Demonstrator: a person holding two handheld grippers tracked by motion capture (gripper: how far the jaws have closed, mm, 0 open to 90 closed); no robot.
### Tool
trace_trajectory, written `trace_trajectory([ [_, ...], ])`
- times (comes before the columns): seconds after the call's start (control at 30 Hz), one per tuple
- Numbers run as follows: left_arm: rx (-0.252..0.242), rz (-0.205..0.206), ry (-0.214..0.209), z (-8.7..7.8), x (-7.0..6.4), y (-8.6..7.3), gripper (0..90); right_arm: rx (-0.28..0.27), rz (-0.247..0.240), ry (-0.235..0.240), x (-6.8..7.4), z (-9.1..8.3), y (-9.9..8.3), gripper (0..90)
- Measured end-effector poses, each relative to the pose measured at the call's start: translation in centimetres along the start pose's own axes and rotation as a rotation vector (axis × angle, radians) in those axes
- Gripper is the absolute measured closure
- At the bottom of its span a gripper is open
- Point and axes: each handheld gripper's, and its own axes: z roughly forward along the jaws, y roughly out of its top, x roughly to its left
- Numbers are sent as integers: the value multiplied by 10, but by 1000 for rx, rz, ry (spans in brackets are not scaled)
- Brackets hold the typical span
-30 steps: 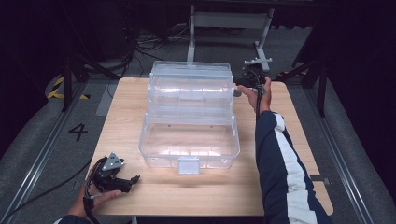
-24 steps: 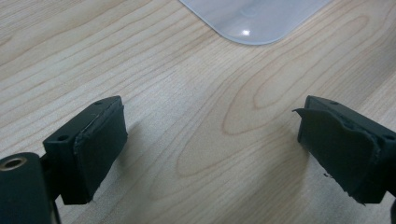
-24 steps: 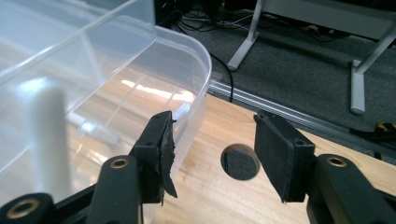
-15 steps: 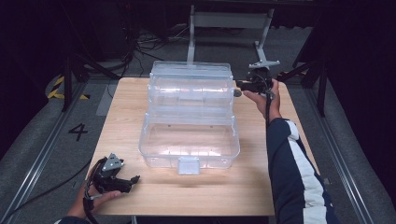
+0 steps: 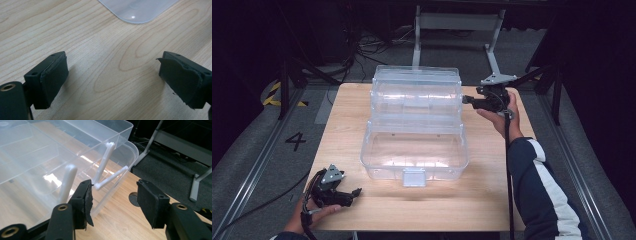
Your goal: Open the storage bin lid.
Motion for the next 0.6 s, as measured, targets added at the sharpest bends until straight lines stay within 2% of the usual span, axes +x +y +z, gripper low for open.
trace_trajectory([
  [0.33,-1,-3,-2,0,0,0,90,-20,-34,14,9,-23,-17,463],
  [0.6,3,10,-3,0,1,1,90,-25,-70,25,17,-43,-32,450],
])
